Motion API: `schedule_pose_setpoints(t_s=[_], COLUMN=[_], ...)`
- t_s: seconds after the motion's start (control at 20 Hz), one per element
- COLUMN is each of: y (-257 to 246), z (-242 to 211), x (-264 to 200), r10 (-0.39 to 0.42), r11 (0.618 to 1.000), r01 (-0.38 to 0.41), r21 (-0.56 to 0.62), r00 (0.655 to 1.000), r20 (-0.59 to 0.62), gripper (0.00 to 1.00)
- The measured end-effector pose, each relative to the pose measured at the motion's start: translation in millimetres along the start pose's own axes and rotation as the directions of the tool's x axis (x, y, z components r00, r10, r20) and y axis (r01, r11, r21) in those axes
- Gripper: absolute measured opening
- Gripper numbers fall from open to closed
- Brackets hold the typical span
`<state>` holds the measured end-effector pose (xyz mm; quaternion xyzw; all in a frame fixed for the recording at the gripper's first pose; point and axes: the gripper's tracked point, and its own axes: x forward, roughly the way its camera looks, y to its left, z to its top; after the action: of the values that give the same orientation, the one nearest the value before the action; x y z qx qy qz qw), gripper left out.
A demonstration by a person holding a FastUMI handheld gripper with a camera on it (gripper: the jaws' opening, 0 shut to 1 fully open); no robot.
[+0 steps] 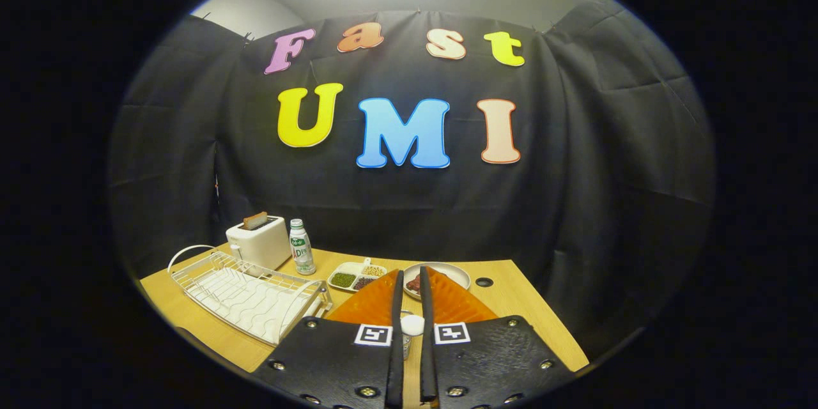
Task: Take the plate from the dish rack, then take the spoon from the basket and place it into the plate.
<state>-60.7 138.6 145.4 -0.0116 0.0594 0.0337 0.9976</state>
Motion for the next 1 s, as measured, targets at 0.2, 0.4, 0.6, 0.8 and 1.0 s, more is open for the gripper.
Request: schedule_pose_setpoints(t_s=[0.2, 0.4, 0.6, 0.8, 1.0], y=[10.6, 22.1, 31.8, 48.0, 67.2], z=[-2.2, -12.8, -31.8, -51.2, -65.9], x=[-13.8, -22.9, -25.3, -26.7, -25.7], r10=[0.006, 0.021, 0.048, 0.088, 0.129], r11=[1.000, 0.999, 0.998, 0.995, 0.990], r01=[-0.007, -0.023, -0.053, -0.094, -0.137], r21=[-0.031, -0.033, -0.036, -0.026, -0.019], r00=[1.000, 0.998, 0.991, 0.980, 0.967], r20=[-0.029, -0.065, -0.122, -0.177, -0.221], gripper=[0.10, 0.10, 0.10, 0.10, 0.10])
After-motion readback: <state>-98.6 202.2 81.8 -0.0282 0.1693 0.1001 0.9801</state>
